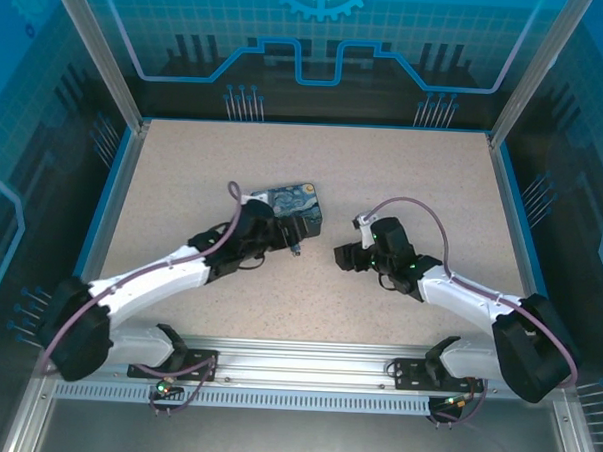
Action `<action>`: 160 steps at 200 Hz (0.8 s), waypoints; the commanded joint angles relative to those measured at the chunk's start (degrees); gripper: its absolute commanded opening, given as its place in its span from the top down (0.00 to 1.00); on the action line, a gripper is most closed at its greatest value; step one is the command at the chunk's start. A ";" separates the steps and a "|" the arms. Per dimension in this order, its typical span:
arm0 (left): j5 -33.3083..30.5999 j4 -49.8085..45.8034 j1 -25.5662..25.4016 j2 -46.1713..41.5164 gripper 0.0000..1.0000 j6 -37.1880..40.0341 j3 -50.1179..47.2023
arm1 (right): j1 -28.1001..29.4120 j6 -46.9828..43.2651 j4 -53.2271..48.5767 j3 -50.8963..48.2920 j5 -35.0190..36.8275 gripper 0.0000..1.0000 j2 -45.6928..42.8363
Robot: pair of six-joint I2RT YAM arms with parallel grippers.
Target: Unlock a padlock with a key
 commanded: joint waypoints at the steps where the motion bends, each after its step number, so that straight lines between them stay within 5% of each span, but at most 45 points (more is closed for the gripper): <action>1: 4.79 -3.66 8.46 -4.62 0.16 4.03 1.08 | -0.57 4.45 7.82 -0.65 -10.10 0.27 2.62; 51: 27.35 5.44 26.60 1.44 0.13 1.83 1.54 | 0.90 14.27 21.43 3.22 -18.84 0.35 19.16; 100: 36.20 12.50 27.99 13.84 0.15 1.90 5.86 | 3.01 24.45 31.05 5.42 -17.56 0.41 28.10; 160: 39.21 16.72 28.07 22.86 0.19 1.19 9.26 | 5.36 27.43 26.20 9.12 -13.73 0.45 30.10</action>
